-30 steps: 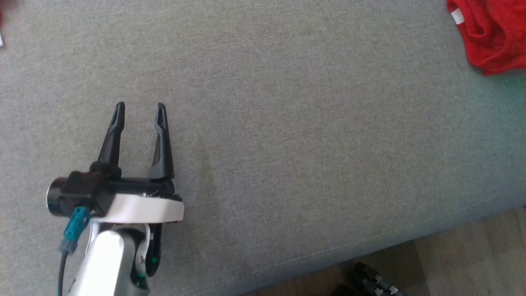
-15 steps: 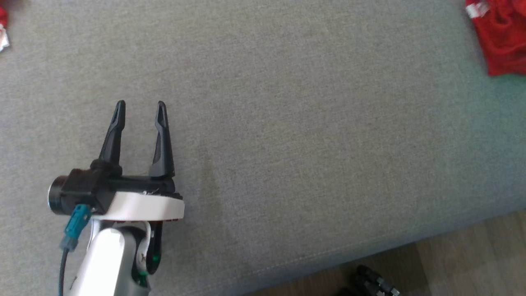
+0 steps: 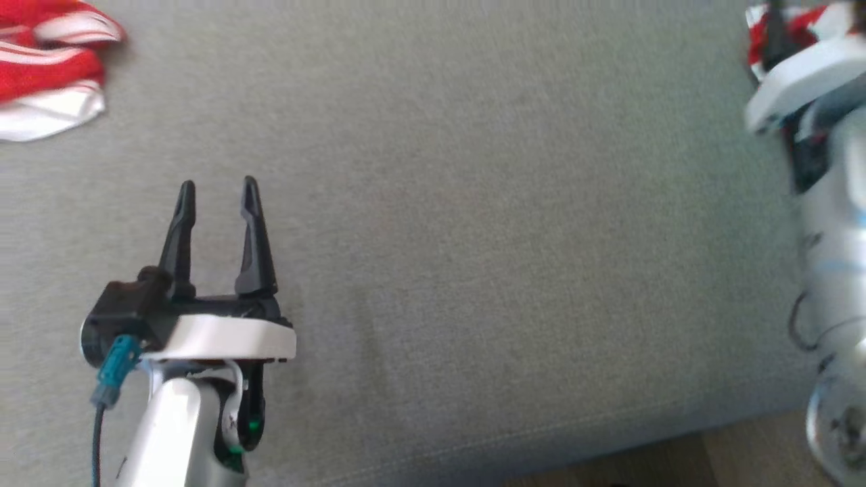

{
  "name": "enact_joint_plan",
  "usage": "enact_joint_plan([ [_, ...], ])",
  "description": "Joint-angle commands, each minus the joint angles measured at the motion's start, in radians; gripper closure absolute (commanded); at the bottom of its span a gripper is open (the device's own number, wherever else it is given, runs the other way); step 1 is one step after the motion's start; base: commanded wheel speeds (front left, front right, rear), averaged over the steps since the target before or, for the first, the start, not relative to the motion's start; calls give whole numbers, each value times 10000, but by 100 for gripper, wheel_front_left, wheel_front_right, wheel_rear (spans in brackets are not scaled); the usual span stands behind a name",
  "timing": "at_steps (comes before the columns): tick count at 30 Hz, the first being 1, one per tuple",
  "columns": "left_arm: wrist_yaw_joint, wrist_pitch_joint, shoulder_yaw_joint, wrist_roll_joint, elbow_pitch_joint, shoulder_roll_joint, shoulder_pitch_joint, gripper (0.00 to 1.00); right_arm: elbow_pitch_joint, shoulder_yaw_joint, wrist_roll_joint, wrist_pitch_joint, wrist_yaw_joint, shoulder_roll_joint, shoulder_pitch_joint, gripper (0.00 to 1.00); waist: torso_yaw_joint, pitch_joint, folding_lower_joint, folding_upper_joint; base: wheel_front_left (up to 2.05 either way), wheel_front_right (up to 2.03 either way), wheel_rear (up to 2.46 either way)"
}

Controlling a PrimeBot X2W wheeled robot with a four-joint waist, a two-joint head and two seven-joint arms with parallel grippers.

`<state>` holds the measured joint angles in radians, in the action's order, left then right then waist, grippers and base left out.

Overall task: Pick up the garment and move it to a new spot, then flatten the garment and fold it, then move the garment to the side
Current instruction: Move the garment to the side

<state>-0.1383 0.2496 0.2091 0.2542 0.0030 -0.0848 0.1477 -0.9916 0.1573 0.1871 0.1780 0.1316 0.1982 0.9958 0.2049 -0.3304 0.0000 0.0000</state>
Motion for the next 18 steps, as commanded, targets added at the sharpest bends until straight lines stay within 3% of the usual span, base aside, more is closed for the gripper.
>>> enact_joint_plan([
  [1, -61, 118, -416, 80, -282, 20, 30, 0, 312, -360, -264, 223, -9, -207, -175, 0, -346, 509, 0, 0, 0, 0, 0],
  [9, -114, 120, -877, 200, 109, 248, -691, 0, 1142, -1732, -1664, 736, -9, -1092, -1794, 0, -1036, 1799, 0, 0, 0, 0, 0],
  [18, -93, 121, -879, 299, 636, 333, -1529, 0, 3322, -2187, -3001, 812, -9, -1458, -4598, 0, -1591, 2837, 0, 0, 0, 0, 0],
])
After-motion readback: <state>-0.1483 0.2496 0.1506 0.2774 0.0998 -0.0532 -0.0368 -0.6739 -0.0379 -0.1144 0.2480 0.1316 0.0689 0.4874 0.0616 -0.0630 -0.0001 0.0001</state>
